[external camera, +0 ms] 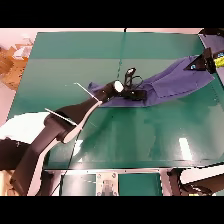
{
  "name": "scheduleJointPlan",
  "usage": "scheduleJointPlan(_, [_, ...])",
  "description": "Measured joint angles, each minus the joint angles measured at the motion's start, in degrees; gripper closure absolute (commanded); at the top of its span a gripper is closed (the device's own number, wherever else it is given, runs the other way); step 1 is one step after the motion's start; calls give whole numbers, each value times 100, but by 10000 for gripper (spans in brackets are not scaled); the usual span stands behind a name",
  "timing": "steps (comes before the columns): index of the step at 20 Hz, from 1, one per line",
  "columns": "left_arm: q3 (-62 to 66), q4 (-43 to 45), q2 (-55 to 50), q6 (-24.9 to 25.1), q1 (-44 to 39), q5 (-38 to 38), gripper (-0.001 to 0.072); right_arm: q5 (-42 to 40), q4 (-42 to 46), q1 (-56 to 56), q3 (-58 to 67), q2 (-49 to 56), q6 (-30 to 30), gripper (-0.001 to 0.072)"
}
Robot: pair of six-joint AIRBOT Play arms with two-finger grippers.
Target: Fold the shirts.
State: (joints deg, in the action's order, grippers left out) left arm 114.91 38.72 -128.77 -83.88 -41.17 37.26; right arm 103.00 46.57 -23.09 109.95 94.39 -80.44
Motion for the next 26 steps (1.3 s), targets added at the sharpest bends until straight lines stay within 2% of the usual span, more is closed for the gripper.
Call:
scheduleJointPlan(5, [127, -323, -127, 26, 116, 319, 677, -57, 92, 210, 0, -79, -153, 692])
scheduleJointPlan(8, [151, -378, 107, 136, 564, 1174, 678, -116, 144, 326, 0, -90, -306, 692])
scheduleJointPlan(12, [162, -184, 785, 310, 1565, 2671, 677, -363, 157, 758, -37, -92, -671, 692])
scheduleJointPlan(15, [157, 74, 1329, 363, 2444, 3687, 677, -828, 179, 1462, -271, -92, -1095, 692])
scheduleJointPlan(19, [155, 175, 1788, 391, 3355, 4533, 677, -2111, 223, 2822, -916, 46, -1676, 691])
scheduleJointPlan(20, [157, 170, 1860, 420, 3539, 4649, 677, -2608, 225, 3222, -1071, 142, -1797, 669])
scheduleJointPlan(21, [160, 175, 1897, 452, 3668, 4763, 677, -3132, 223, 3604, -1182, 269, -1873, 478])
scheduleJointPlan(22, [155, 184, 1908, 492, 3759, 4852, 677, -3720, 208, 4019, -1272, 435, -1956, 250])
scheduleJointPlan(23, [153, 195, 1934, 538, 3834, 4916, 677, -4232, 203, 4380, -1327, 597, -1985, 176])
scheduleJointPlan(26, [153, 214, 1969, 673, 3971, 5003, 677, -5243, 278, 5027, -1421, 927, -2063, 176])
